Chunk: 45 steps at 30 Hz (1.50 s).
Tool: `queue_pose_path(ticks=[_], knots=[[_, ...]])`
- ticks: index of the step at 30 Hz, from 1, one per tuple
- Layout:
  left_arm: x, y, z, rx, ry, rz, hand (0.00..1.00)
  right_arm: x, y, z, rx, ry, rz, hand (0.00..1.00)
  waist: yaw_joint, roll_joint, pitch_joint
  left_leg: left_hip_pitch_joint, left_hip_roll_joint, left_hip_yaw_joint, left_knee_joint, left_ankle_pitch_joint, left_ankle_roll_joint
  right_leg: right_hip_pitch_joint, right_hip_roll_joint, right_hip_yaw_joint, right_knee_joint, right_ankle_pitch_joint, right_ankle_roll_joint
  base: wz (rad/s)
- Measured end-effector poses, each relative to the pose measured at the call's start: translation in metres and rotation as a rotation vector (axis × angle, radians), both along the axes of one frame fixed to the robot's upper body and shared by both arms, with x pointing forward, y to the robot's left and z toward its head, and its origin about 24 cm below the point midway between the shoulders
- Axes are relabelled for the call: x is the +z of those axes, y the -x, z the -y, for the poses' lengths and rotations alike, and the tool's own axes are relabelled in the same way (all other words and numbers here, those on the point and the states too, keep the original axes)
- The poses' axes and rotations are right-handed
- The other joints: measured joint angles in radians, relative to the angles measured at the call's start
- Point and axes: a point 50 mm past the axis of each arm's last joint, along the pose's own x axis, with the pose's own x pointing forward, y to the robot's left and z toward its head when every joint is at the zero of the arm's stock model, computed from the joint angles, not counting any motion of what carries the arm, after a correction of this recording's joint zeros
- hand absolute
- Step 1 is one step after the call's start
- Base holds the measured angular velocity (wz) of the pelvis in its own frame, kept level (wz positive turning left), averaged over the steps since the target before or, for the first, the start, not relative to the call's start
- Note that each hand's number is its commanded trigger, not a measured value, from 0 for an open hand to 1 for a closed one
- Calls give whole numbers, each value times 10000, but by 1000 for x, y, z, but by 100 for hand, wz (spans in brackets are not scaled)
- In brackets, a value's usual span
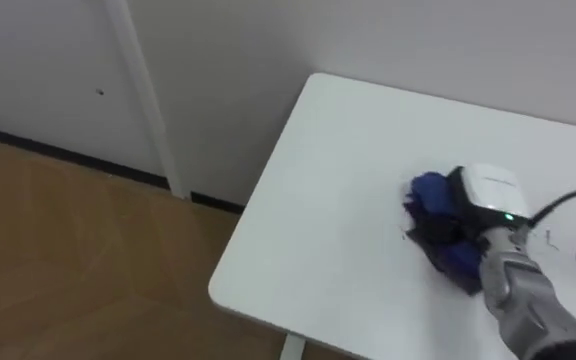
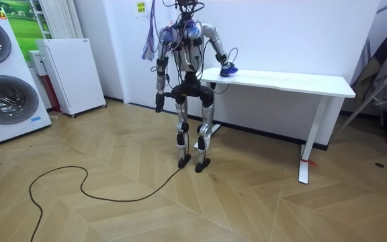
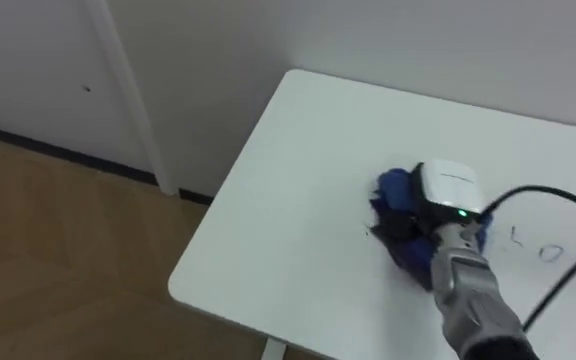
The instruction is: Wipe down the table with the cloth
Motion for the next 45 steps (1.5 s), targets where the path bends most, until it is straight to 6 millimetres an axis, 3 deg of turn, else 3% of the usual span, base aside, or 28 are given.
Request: queue_pose_path(ticks=[3,6,9,14,17,20,21,24,27,29,31,32,37,45], knots=[[0,-11,2,-231,50,187,0,20,-24,-1,42,130,430,100,79,-22,13,-814,-153,-402,374,6,-12,-760,-228,-316,571,-277,-33,48],[1,-29,6,-619,77,434,0,37,-42,3,-110,154,1082,100,408,-54,43,-1583,-169,-488,534,83,-112,-1295,-228,-442,570,-274,-60,14],[3,-48,9,-1060,85,706,0,46,-52,8,-543,-263,1441,100,548,-84,97,-2082,-146,-509,738,116,-163,-1661,-188,-496,569,-239,-209,6],[8,-68,9,-895,107,1219,0,52,-53,17,-1164,-1205,1919,100,538,-166,136,-2724,-135,-339,942,123,-155,-2383,-294,-482,1046,-265,-275,-1],[9,-69,7,-886,-51,1310,0,53,-52,24,-1634,-1906,2179,100,492,-263,139,-3023,-159,-245,1019,159,-106,-2715,-349,-436,1187,-276,-292,-5],[10,-66,2,-869,-193,1275,0,49,-44,43,-2388,-2304,2290,100,377,-294,118,-3051,-160,-199,1013,173,-82,-2666,-341,-472,971,-261,-268,11],[11,-65,-2,-852,-330,1260,0,46,-38,52,-2750,-2494,2361,100,200,-307,99,-3056,-158,-159,1028,188,-62,-2638,-357,-515,964,-259,-256,26],[11,-58,-11,-475,-632,1220,0,28,-10,84,-4135,-2820,2368,100,-116,-285,-70,-2948,-27,340,1005,200,-35,-2402,-352,-589,820,-223,-191,26],[12,-53,-17,126,-897,1363,0,11,21,110,-5584,-3265,2490,100,-605,-235,-127,-2657,39,593,863,185,-10,-2175,-281,-244,744,-207,-162,21],[12,-49,-20,373,-1081,1389,0,0,41,123,-6404,-3314,2413,100,-719,-211,-240,-2407,63,711,687,181,-2,-1970,-252,-134,657,-200,-146,-5],[11,-39,-23,657,-1247,1264,0,-9,63,136,-7114,-3181,2230,100,-950,-149,-407,-2044,68,821,529,172,4,-1611,-224,-43,433,-192,-118,-14],[11,-38,-24,686,-1275,1264,0,-10,68,140,-7251,-3106,2204,100,-962,-123,-431,-1952,72,866,464,171,4,-1534,-209,21,366,-182,-101,-20],[14,-32,-32,1395,-1419,1522,0,-16,101,161,-8383,-2716,2346,100,-1303,82,-415,-1583,179,1127,268,137,-26,-1106,-114,113,120,-137,-60,-11],[13,-22,-34,1587,-1457,1349,0,-25,131,170,-9116,-2204,2318,100,-1425,-114,-375,-1254,211,1283,135,151,-58,-855,-47,214,-213,-128,-80,-4]])
